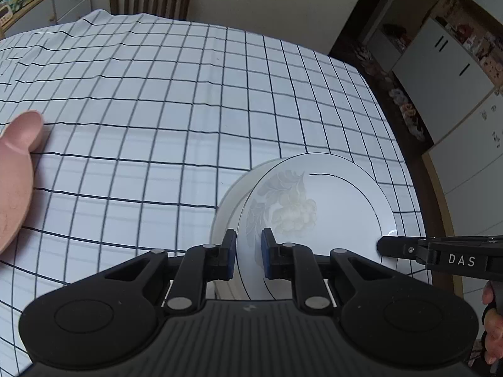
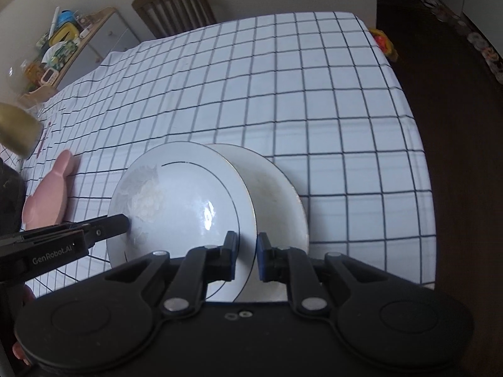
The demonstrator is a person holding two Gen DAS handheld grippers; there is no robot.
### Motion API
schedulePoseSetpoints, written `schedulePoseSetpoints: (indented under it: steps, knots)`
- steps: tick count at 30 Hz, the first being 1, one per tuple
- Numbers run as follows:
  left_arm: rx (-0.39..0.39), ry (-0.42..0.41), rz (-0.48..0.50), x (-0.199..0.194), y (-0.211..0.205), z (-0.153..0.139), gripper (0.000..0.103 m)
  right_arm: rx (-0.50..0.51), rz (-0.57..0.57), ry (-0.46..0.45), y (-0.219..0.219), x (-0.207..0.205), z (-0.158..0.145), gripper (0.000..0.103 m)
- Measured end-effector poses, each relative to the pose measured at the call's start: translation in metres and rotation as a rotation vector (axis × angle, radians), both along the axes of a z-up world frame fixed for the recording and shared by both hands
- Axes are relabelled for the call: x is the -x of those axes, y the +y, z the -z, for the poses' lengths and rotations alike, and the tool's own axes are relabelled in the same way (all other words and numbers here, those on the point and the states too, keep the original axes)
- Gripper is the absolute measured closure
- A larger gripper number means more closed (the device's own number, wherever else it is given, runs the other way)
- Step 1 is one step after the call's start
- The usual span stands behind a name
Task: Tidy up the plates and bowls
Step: 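Lift the second white plate and carry it over the first plate, then lower the plate onto the first white plate and open both grippers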
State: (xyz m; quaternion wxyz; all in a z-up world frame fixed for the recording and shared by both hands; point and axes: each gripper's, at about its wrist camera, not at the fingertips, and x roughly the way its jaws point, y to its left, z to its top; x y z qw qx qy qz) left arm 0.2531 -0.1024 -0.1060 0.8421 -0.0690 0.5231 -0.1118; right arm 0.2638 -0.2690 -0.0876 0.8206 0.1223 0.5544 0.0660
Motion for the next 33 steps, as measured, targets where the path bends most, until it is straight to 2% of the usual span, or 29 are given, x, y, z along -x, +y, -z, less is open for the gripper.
schedulePoseSetpoints:
  steps: [8, 19, 33]
  knots:
    - [-0.052, 0.026, 0.041, -0.004, -0.016, 0.017, 0.087, -0.003, 0.004, 0.035, -0.012, 0.003, 0.016, 0.091]
    - [-0.070, 0.055, 0.042, -0.008, -0.015, 0.030, 0.087, -0.011, -0.022, 0.042, -0.011, 0.000, 0.024, 0.091]
    - [-0.078, 0.047, 0.068, -0.010, -0.017, 0.035, 0.087, -0.014, -0.016, 0.044, -0.014, -0.003, 0.030, 0.092]
